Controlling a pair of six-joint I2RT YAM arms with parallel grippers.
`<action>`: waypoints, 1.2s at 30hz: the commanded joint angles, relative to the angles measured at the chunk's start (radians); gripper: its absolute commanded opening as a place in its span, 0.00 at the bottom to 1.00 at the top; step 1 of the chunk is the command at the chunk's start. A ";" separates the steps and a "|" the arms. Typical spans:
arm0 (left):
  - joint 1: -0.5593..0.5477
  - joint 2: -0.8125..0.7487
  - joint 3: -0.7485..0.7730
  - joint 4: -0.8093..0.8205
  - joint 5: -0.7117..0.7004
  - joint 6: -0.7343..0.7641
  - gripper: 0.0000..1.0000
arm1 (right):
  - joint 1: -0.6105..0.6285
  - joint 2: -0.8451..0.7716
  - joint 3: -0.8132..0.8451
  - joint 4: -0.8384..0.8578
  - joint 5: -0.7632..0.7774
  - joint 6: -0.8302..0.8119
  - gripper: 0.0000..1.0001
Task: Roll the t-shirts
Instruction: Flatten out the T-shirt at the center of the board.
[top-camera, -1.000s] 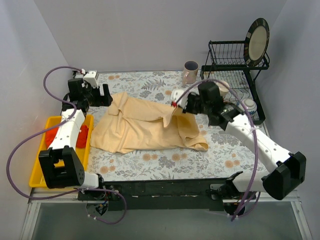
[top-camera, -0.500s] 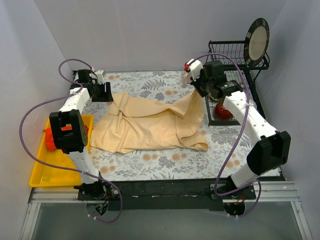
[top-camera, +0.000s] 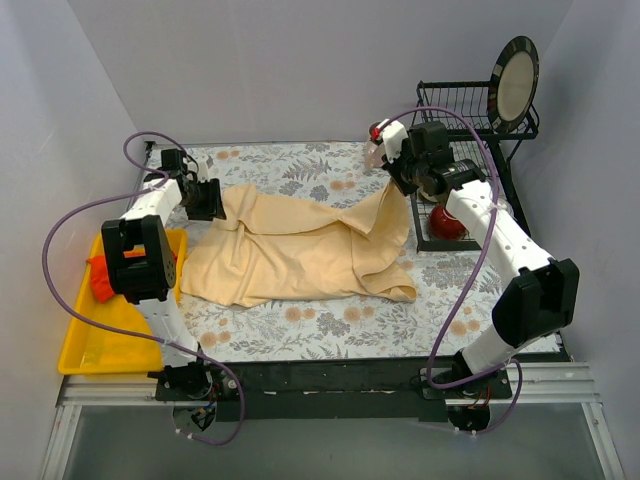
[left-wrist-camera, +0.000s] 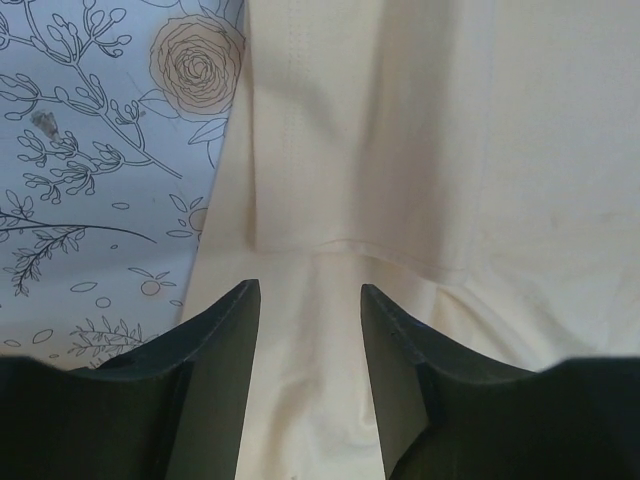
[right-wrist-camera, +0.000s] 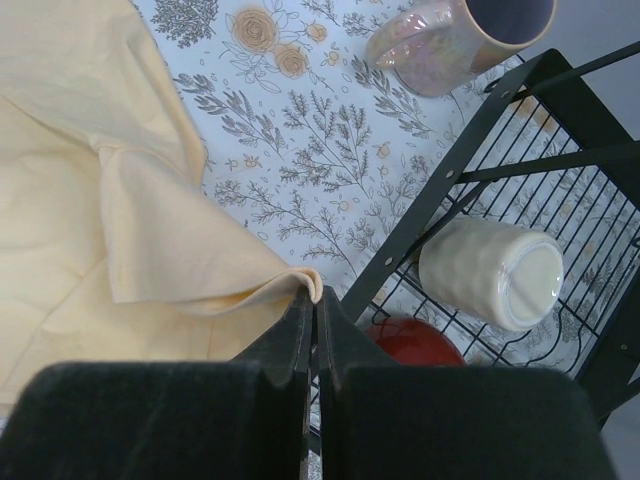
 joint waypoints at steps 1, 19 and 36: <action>0.007 0.060 0.048 0.002 -0.016 0.007 0.43 | -0.004 -0.004 0.007 0.005 -0.021 0.015 0.01; 0.003 0.135 0.085 0.001 0.005 0.011 0.35 | -0.005 0.018 -0.005 0.014 -0.003 0.006 0.01; 0.002 0.084 0.118 -0.050 -0.013 0.036 0.00 | -0.008 0.074 0.065 0.055 0.057 -0.010 0.01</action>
